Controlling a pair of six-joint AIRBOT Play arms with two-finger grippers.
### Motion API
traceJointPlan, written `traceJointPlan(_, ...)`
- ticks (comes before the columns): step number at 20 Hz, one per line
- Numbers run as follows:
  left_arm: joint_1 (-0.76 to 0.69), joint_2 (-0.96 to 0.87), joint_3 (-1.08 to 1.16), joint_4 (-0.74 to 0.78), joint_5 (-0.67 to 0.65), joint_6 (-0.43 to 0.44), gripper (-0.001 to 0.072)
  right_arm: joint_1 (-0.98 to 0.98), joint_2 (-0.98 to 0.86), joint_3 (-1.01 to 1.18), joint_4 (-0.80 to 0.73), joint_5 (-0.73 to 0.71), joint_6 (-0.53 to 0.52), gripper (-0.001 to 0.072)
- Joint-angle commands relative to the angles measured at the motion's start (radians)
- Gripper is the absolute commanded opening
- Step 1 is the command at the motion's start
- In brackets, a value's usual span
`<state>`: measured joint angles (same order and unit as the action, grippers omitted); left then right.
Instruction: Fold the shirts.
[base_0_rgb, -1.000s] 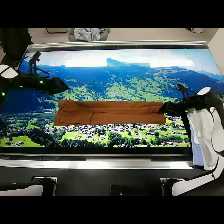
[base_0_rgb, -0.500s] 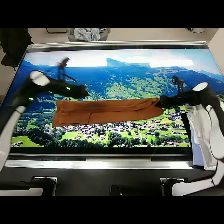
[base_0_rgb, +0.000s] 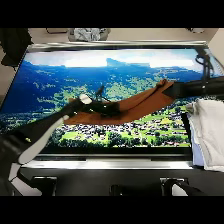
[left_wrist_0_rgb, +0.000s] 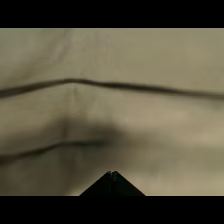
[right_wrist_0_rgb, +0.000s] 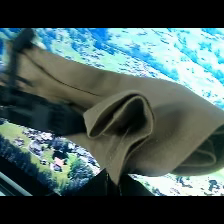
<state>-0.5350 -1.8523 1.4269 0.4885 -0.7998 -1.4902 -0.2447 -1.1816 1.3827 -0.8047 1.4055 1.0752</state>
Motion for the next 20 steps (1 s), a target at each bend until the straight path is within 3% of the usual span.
traceJointPlan(1, -0.114, -0.101, 0.033, -0.339, 0.122, 0.055, 0.0029, 0.001, 0.117, 0.001, 0.028, 0.032, 0.056, 0.0030)
traceJointPlan(4, -0.172, -0.164, 0.124, -0.358, 0.127, 0.108, 0.0028, 0.001, 0.145, 0.001, 0.040, 0.030, 0.071, 0.0031)
traceJointPlan(7, -0.128, -0.135, 0.136, -0.300, 0.081, 0.166, 0.0025, 0.002, 0.117, 0.001, 0.065, 0.026, 0.070, 0.0030)
traceJointPlan(9, -0.048, -0.054, 0.135, -0.073, 0.018, 0.130, 0.0025, 0.059, 0.084, 0.001, 0.070, -0.036, 0.061, 0.0030)
traceJointPlan(12, 0.118, 0.146, 0.135, 0.436, -0.108, -0.006, 0.0025, 0.259, -0.003, 0.001, 0.072, -0.204, 0.051, 0.0030)
traceJointPlan(14, 0.246, 0.298, 0.135, 0.670, -0.183, -0.048, 0.0026, 0.413, -0.087, 0.001, 0.092, -0.333, 0.051, 0.0031)
traceJointPlan(16, 0.378, 0.439, 0.135, 0.743, -0.223, -0.047, 0.0026, 0.547, -0.190, 0.001, 0.177, -0.462, 0.028, 0.0031)
traceJointPlan(20, 0.560, 0.645, 0.135, 0.743, -0.245, -0.047, 0.0027, 0.752, -0.435, 0.001, 0.373, -0.675, 0.014, 0.0035)
